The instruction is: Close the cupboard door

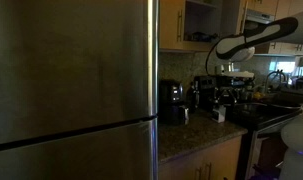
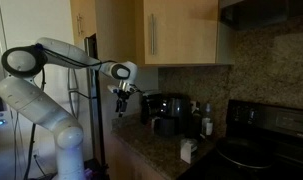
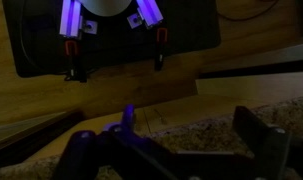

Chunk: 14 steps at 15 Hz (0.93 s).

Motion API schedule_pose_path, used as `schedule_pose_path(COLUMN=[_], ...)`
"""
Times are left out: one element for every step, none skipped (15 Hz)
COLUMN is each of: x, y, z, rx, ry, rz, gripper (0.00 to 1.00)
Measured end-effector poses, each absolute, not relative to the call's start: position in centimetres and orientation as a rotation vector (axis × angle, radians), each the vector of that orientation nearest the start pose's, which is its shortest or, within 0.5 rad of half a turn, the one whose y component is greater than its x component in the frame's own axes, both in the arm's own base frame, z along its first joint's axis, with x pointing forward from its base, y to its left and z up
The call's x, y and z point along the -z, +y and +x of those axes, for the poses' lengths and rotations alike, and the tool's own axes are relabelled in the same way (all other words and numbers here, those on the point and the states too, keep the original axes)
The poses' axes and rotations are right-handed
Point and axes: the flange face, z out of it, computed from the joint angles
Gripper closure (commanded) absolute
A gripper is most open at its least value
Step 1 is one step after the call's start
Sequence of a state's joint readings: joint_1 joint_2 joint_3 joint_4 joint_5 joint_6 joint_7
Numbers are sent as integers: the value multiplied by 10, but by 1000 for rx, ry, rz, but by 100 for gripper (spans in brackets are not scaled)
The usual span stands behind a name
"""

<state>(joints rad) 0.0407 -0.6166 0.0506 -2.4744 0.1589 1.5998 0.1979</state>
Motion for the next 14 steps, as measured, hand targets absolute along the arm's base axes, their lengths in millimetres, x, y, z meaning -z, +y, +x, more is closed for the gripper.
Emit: schedule_pose_path(x=[-484,-484,-484,-484,-484,-485,-494,-515,-540,-568,-597,-624,-651,-675], y=[48,48,48,48,48,48,55,67,78,87,90,91,88,83], z=[332,332,332,332,332,333,336,341,342,339,332,320,306,289], rx=[-415,-415,-415,-415,-415,-399,-339,-261,-185,-103,-24,47,108,164], ry=[219,219,219,219,219,222,250,278,302,325,356,394,440,489], rz=[-3014,-3014,-3014,-3014,-3014,-3015,-3002,-2985,-2967,-2945,-2915,-2880,-2843,-2805], gripper=[0,0,0,0,0,0,0,0,0,0,0,0,0,0])
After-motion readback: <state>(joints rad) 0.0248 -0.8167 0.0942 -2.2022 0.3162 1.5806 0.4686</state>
